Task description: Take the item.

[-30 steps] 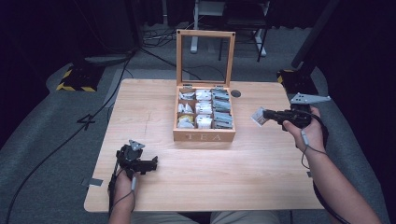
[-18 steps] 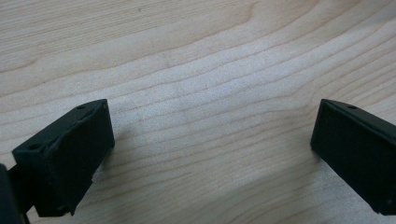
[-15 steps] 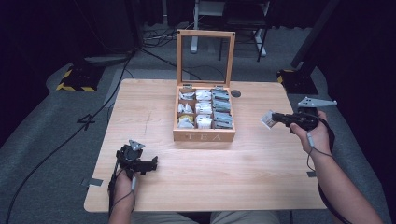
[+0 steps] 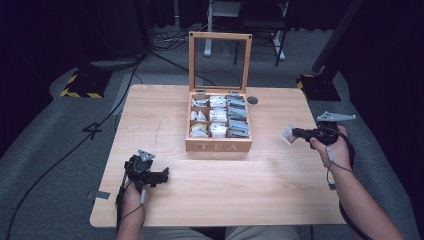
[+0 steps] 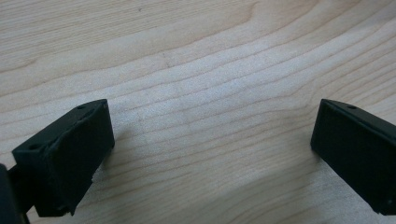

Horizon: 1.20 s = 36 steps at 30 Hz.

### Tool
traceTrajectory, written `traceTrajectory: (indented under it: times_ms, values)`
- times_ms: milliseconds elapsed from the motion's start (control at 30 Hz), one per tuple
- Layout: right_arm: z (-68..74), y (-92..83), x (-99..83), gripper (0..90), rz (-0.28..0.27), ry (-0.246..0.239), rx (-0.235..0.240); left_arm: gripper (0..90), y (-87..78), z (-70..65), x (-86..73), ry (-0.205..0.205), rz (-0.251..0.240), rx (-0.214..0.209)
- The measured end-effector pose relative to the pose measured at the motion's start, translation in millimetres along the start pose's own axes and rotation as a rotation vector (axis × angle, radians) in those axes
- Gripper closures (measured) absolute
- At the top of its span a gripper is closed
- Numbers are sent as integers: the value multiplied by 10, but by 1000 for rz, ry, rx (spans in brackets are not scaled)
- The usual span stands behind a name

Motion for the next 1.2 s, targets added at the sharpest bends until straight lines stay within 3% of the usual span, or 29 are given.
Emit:
traceTrajectory:
  times_ms: [533, 1033, 1133, 1200]
  values:
    - [-110, 187, -356, 900, 55, 70, 4, 0, 0, -1, 0, -1, 0, -1]
    - [-155, 290, -510, 889, 105, 116, 14, 0, 0, 0, 0, 0, 0, 0]
    - [-177, 300, -529, 843, 104, 127, 15, 0, 0, 0, 0, 0, 0, 0]
    - [-191, 307, -541, 749, 91, 136, 9, 0, 0, 0, 0, 0, 0, 0]
Point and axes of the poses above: each handheld gripper's, and its own axes: y roughly forward along the jaws, x roughly out of its top, z roughly to its left, the point moved 2 cm from there along y, roughly forward along the jaws, and after that the axes turned 11 degrees about x, right-handed, at the moved point
